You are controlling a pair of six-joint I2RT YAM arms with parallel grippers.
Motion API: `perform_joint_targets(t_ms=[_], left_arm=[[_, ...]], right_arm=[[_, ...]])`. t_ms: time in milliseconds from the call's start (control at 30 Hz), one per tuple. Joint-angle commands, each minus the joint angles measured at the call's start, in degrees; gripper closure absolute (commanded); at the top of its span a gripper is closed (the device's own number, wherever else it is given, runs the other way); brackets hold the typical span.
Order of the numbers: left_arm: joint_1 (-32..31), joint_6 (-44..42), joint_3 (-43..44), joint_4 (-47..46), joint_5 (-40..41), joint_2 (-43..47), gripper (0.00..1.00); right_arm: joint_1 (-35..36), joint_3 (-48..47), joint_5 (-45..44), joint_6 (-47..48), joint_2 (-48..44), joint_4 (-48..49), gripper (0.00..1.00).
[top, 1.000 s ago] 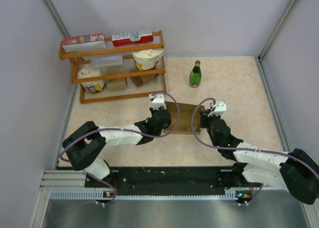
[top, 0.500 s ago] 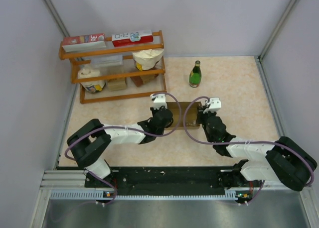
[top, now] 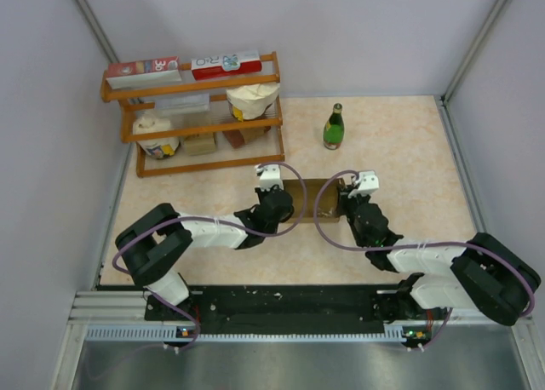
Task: Fold the paper box
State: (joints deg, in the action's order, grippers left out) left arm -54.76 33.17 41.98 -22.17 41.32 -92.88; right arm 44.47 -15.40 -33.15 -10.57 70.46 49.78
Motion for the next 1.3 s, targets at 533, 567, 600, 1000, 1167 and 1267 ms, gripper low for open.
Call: perform_joint_targets(t_ms=[533,567,600,1000,1167,1267], left_arm=[[-1.2,2.8,-3.4,-2.2,-5.1,3.6,0.77],[-1.3,2.7,-3.6,-1.9,-5.4,3.7,0.75],[-1.3,2.8,-3.7,-1.6,-5.5,3.8,0.73],[-1.6,4.0,-6.4,1.9,-7.4,7.2,0.34],[-1.8,4.3,-7.0,2.8,-9.2,8.8,0.21],[-1.8,4.4,-7.2,3.2,-9.9,9.2,0.20]], right_arm=[[2.0,5.2,2.0,-1.6,-1.1,6.3,1.00],[2.0,5.3,1.9,-1.6,-1.1,6.4,1.00],[2.1,5.4,1.9,-1.7,-1.2,6.5,1.00],[2.4,5.5,1.6,-1.5,-1.3,6.6,1.00],[2.3,5.5,1.3,-1.5,-1.2,6.7,1.00],[2.3,5.4,1.3,-1.3,-1.2,6.7,1.00]])
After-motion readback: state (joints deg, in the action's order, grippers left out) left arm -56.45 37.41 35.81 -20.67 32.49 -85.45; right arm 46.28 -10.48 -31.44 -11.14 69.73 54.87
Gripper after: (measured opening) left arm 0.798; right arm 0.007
